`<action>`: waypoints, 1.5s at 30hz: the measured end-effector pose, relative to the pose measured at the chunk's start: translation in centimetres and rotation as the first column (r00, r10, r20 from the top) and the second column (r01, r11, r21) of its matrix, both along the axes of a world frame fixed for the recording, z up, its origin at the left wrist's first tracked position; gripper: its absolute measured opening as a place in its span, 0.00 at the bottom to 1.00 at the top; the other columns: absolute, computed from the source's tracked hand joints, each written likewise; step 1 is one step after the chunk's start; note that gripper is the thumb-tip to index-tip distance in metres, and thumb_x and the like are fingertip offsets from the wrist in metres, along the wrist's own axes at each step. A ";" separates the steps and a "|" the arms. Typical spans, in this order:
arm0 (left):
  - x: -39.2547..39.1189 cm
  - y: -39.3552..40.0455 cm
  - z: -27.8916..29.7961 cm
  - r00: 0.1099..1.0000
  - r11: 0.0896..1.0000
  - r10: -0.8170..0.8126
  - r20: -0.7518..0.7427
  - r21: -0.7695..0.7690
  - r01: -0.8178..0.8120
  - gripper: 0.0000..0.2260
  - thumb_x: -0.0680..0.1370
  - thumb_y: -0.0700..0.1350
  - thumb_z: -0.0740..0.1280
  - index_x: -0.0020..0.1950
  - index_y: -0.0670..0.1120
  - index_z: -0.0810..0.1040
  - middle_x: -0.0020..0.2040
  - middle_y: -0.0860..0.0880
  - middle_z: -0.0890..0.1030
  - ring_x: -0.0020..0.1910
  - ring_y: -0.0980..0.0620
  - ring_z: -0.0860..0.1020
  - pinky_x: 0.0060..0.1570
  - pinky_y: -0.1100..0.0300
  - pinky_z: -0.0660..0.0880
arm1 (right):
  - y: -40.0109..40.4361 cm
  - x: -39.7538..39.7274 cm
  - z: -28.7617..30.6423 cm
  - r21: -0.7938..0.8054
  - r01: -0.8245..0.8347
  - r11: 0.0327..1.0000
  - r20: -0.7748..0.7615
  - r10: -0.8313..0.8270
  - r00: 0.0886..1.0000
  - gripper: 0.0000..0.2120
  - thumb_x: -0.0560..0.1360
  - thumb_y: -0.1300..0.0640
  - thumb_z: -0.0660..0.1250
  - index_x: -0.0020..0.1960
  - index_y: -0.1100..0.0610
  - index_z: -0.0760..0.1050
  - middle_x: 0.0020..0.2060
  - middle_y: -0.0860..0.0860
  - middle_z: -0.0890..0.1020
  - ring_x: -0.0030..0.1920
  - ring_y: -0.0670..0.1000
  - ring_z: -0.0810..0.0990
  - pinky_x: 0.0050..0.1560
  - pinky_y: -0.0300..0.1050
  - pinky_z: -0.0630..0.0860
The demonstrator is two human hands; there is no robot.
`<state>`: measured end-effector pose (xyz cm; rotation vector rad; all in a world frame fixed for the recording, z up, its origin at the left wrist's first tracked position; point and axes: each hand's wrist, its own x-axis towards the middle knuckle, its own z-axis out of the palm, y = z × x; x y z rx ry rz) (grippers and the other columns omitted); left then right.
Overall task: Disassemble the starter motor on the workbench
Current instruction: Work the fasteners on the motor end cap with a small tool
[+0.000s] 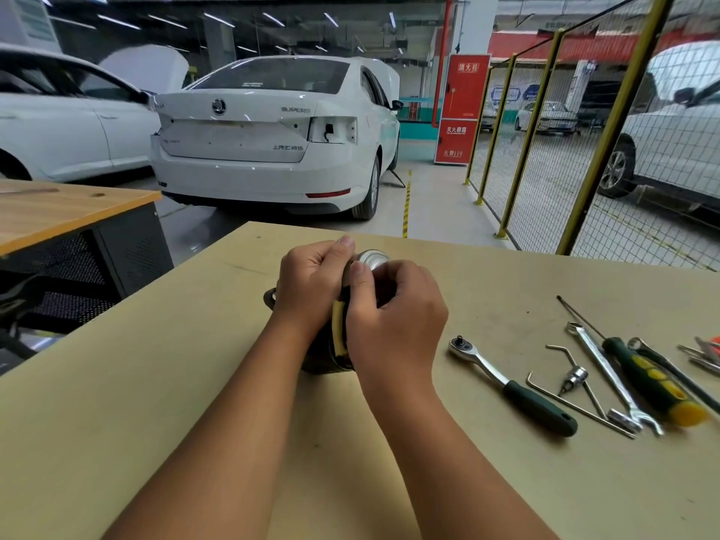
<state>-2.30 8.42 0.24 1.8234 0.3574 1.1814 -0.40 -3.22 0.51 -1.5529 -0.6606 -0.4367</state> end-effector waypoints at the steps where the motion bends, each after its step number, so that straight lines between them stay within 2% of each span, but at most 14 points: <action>1: 0.0 0.1 -0.1 1.000 1.000 0.003 -0.003 0.009 -0.003 0.24 0.83 0.50 0.64 0.25 0.53 0.69 0.24 0.56 0.65 0.28 0.55 0.63 0.32 0.58 0.62 | -0.1 0.0 0.1 -0.010 0.000 1.000 0.003 0.000 1.000 0.08 0.76 0.56 0.72 0.41 0.55 0.76 0.36 0.47 0.76 0.37 0.46 0.71 0.40 0.29 0.65; 9: 0.2 0.5 -0.5 1.000 0.999 0.017 -0.009 0.029 -0.017 0.23 0.82 0.52 0.63 0.26 0.53 0.70 0.24 0.56 0.65 0.28 0.56 0.64 0.32 0.58 0.62 | -0.4 0.1 0.6 -0.150 -0.019 0.988 0.077 0.031 0.997 0.08 0.80 0.56 0.67 0.44 0.56 0.73 0.41 0.49 0.74 0.38 0.46 0.67 0.39 0.39 0.58; 14: 0.3 0.6 -0.4 1.000 0.999 0.024 -0.005 0.026 -0.024 0.23 0.81 0.54 0.63 0.27 0.50 0.66 0.26 0.55 0.64 0.30 0.52 0.63 0.34 0.54 0.62 | -0.5 0.1 0.6 -0.168 -0.040 0.985 0.139 0.064 0.988 0.02 0.79 0.61 0.66 0.49 0.58 0.77 0.45 0.51 0.77 0.40 0.47 0.68 0.40 0.42 0.63; 16: 0.3 0.6 -0.6 1.000 0.999 0.015 0.001 0.028 -0.015 0.23 0.80 0.56 0.63 0.29 0.46 0.65 0.27 0.52 0.64 0.31 0.50 0.63 0.34 0.51 0.63 | -0.6 0.2 0.3 -0.137 -0.055 0.989 0.155 0.076 0.985 0.04 0.78 0.64 0.66 0.50 0.59 0.79 0.45 0.51 0.78 0.41 0.47 0.71 0.41 0.42 0.67; 18: 0.3 0.7 -0.6 1.000 1.000 0.010 0.005 0.027 -0.010 0.22 0.80 0.57 0.63 0.30 0.46 0.68 0.27 0.51 0.65 0.31 0.50 0.65 0.34 0.47 0.66 | -0.7 0.4 0.1 -0.072 -0.082 0.994 0.128 0.091 0.988 0.04 0.77 0.62 0.68 0.50 0.57 0.81 0.44 0.49 0.79 0.42 0.46 0.74 0.43 0.39 0.71; 21: 0.1 0.5 -0.4 1.000 1.000 0.012 0.000 0.023 -0.012 0.21 0.81 0.56 0.63 0.28 0.51 0.71 0.26 0.55 0.68 0.30 0.51 0.67 0.34 0.49 0.68 | -0.7 0.6 0.1 0.005 -0.088 0.996 0.030 0.088 0.996 0.04 0.74 0.56 0.75 0.45 0.55 0.80 0.40 0.47 0.80 0.41 0.44 0.76 0.42 0.32 0.70; 27: 0.3 0.7 -0.6 0.999 0.999 0.036 0.003 0.026 -0.037 0.24 0.80 0.57 0.63 0.31 0.42 0.67 0.28 0.47 0.65 0.31 0.48 0.65 0.34 0.42 0.69 | -0.3 0.3 -0.1 0.088 -0.109 0.990 0.023 0.107 0.994 0.10 0.74 0.63 0.73 0.43 0.48 0.79 0.40 0.43 0.79 0.44 0.41 0.78 0.44 0.27 0.69; 29: 0.2 0.6 -0.5 0.999 0.999 0.042 0.002 0.030 -0.042 0.24 0.80 0.57 0.63 0.31 0.43 0.66 0.28 0.48 0.65 0.31 0.48 0.64 0.34 0.41 0.69 | -0.3 0.2 0.0 0.094 -0.146 0.985 0.009 0.146 0.989 0.11 0.75 0.63 0.71 0.45 0.47 0.81 0.43 0.43 0.79 0.46 0.42 0.79 0.45 0.29 0.72; 33: 0.3 0.7 -0.5 0.999 0.998 0.047 0.013 0.032 -0.047 0.25 0.78 0.59 0.63 0.31 0.41 0.71 0.28 0.41 0.68 0.31 0.49 0.66 0.35 0.43 0.71 | -0.1 0.2 0.0 0.227 -0.149 0.962 -0.261 0.208 0.943 0.04 0.73 0.53 0.76 0.43 0.47 0.82 0.43 0.46 0.82 0.41 0.44 0.81 0.43 0.36 0.77; 34: 0.3 0.7 -0.6 0.999 0.998 0.049 0.018 0.033 -0.050 0.25 0.78 0.60 0.63 0.32 0.40 0.71 0.29 0.39 0.68 0.31 0.49 0.66 0.35 0.43 0.71 | 0.0 0.3 0.0 0.230 -0.141 0.963 -0.281 0.204 0.938 0.04 0.72 0.52 0.77 0.42 0.48 0.82 0.43 0.47 0.82 0.39 0.44 0.80 0.42 0.36 0.76; 36: 0.3 0.7 -0.6 0.999 0.998 0.047 0.022 0.037 -0.047 0.26 0.78 0.60 0.63 0.32 0.39 0.70 0.28 0.42 0.67 0.31 0.48 0.66 0.35 0.42 0.70 | 0.1 0.3 0.0 0.223 -0.142 0.964 -0.260 0.199 0.945 0.05 0.73 0.55 0.76 0.42 0.48 0.81 0.41 0.47 0.82 0.40 0.44 0.80 0.41 0.34 0.75; 39: 0.4 0.8 -0.5 0.999 0.998 0.047 0.019 0.038 -0.048 0.26 0.78 0.59 0.63 0.32 0.39 0.67 0.28 0.46 0.64 0.31 0.48 0.64 0.34 0.42 0.69 | 0.0 0.1 0.1 0.190 -0.165 0.968 -0.152 0.195 0.969 0.13 0.74 0.62 0.73 0.42 0.43 0.79 0.43 0.45 0.81 0.45 0.41 0.80 0.44 0.28 0.72; 41: 0.4 0.8 -0.6 0.999 0.999 0.041 0.020 0.035 -0.041 0.26 0.78 0.59 0.63 0.32 0.40 0.66 0.28 0.47 0.64 0.31 0.49 0.63 0.34 0.42 0.68 | -0.1 -0.1 0.0 0.177 -0.189 0.966 -0.114 0.210 0.971 0.16 0.76 0.64 0.71 0.44 0.41 0.80 0.45 0.44 0.80 0.48 0.42 0.80 0.48 0.31 0.75; 45: 0.2 0.7 -0.5 0.999 0.999 0.039 0.016 0.018 -0.039 0.25 0.78 0.59 0.64 0.32 0.40 0.70 0.28 0.47 0.67 0.31 0.49 0.66 0.34 0.42 0.71 | 0.0 0.0 -0.1 0.260 -0.184 0.948 -0.251 0.250 0.935 0.04 0.74 0.53 0.75 0.45 0.46 0.81 0.44 0.48 0.82 0.43 0.48 0.82 0.46 0.44 0.79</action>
